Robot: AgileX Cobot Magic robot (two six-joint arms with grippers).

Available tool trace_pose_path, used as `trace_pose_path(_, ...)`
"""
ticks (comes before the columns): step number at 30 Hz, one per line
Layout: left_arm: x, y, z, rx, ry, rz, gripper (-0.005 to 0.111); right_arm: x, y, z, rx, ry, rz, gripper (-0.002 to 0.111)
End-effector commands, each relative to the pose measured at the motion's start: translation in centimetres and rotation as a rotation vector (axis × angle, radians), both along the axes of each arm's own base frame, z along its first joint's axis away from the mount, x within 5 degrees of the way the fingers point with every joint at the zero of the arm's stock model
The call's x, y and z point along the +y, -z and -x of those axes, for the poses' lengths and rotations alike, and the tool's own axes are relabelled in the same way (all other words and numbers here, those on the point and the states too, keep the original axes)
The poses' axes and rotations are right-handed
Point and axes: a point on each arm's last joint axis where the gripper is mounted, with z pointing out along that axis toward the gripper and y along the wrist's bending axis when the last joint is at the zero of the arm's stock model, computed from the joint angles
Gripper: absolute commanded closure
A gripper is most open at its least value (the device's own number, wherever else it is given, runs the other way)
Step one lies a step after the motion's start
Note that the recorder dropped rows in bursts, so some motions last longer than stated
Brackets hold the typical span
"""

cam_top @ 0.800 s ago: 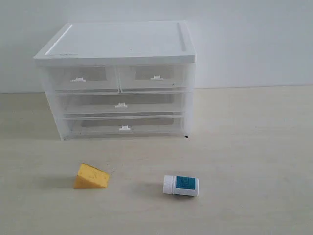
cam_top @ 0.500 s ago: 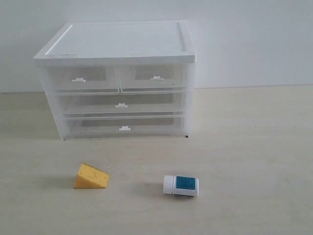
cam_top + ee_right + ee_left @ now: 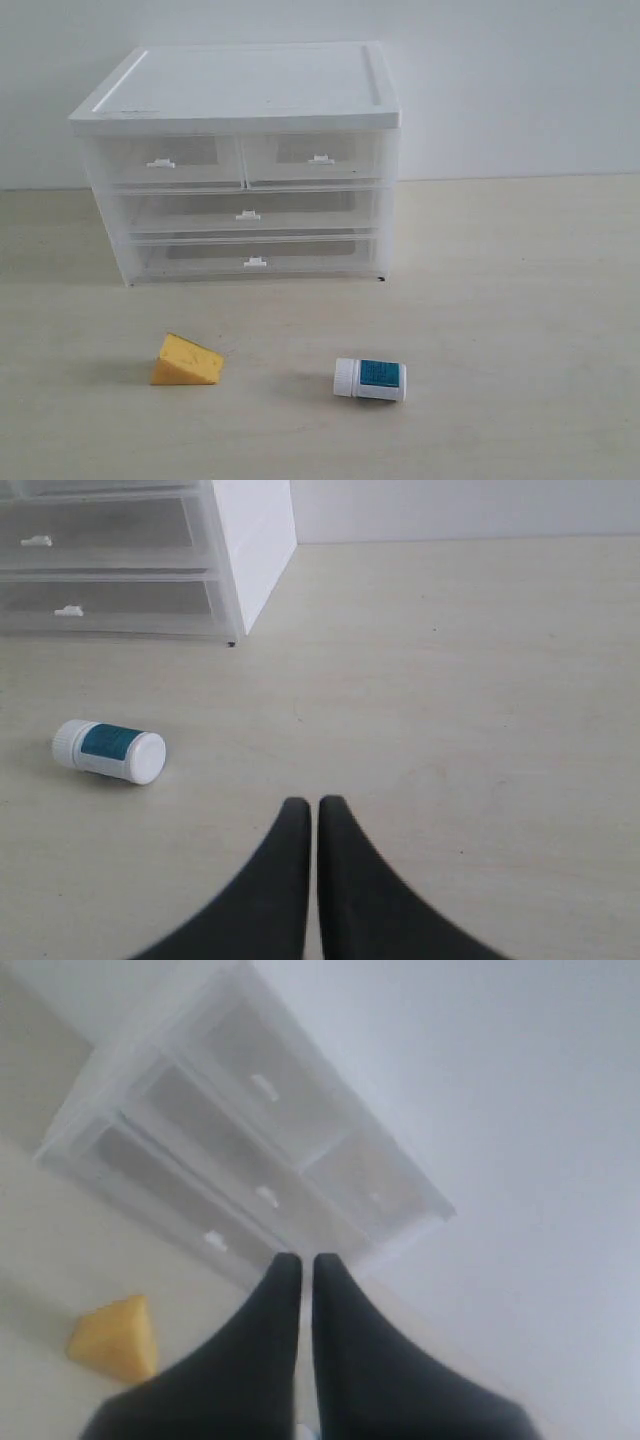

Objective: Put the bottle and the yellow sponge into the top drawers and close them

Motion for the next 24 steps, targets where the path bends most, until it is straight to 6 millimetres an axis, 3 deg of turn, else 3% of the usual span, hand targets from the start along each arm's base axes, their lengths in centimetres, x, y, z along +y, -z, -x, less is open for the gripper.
trace_pose_path(1, -0.2, -3.8, 0.2, -0.163, 0.019, -0.151, 0.103, -0.1, 0.0, 0.0, -0.008, 0.007, 0.007, 0.108)
trace_pose_path(4, -0.9, -5.5, -1.1, -0.112, 0.099, -0.260, 0.103, -0.1, 0.0, 0.0, -0.008, 0.007, 0.007, 0.108)
trace_pose_path(5, -1.4, -6.8, -2.7, -0.092, 0.174, -0.408, 0.103, -0.1, 0.0, 0.0, -0.008, 0.007, 0.007, 0.108)
trace_pose_path(9, -1.6, -8.8, -9.1, 0.037, 0.214, -0.543, 0.103, -0.1, 0.0, 0.0, -0.008, 0.007, 0.007, 0.108)
trace_pose_path(10, -1.6, -8.7, -11.4, 0.088, 0.205, -0.549, 0.103, -0.1, 0.0, 0.0, -0.008, 0.007, 0.007, 0.108)
trace_pose_path(13, -2.1, -8.2, -15.1, 0.155, 0.279, -0.571, 0.096, -0.1, -0.1, 0.0, -0.010, 0.007, 0.007, 0.108)
trace_pose_path(16, -2.8, -7.4, -19.1, 0.230, 0.355, -0.542, 0.056, -0.1, -0.1, 0.0, -0.010, 0.007, 0.007, 0.108)
trace_pose_path(24, -5.4, -7.1, -25.4, 0.236, 0.399, -0.606, 0.056, -0.1, -0.1, 0.0, -0.010, 0.007, 0.007, 0.108)
